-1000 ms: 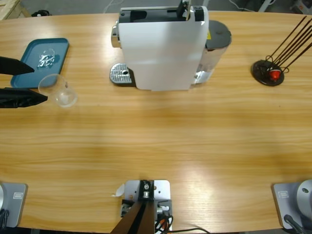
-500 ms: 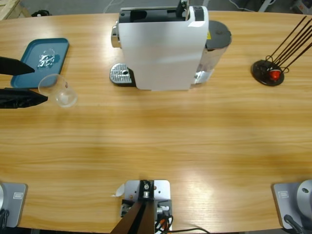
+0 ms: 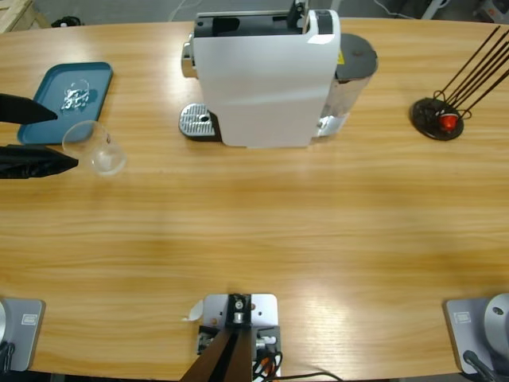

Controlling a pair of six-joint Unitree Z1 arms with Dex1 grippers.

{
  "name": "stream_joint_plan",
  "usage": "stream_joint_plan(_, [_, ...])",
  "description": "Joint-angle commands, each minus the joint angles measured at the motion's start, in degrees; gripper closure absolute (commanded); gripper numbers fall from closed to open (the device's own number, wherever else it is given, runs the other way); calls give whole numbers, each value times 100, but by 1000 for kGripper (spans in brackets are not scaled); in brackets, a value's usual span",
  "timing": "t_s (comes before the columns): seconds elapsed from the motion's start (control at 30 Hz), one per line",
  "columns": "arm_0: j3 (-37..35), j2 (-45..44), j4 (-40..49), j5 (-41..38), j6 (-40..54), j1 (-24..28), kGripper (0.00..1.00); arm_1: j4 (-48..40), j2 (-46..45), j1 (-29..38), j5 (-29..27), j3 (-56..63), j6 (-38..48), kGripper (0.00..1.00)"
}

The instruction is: Pour coffee

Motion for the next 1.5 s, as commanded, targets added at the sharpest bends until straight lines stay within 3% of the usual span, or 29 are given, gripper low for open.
stream_joint_plan(0.03, [240,-61,-51,-93,-32,-73,0,-301,-754,-263,-1347,1184,1207,1000])
stream_joint_plan(0.17, [229,-19,-58,-93,-32,-171,0,-499,-552,-425,-1590,1560,1779,1000])
stream_joint_plan(0.57, [238,-9,-53,-84,-32,-178,0,-510,206,-453,-1632,1530,2679,1000])
stream_joint_plan(1.03, [263,-40,-54,-77,-32,-178,0,-529,566,-311,-932,1442,2818,1000])
stream_joint_plan(1.5, [306,-9,-60,-75,-41,-178,0,-589,1023,53,-996,1147,2663,1000])
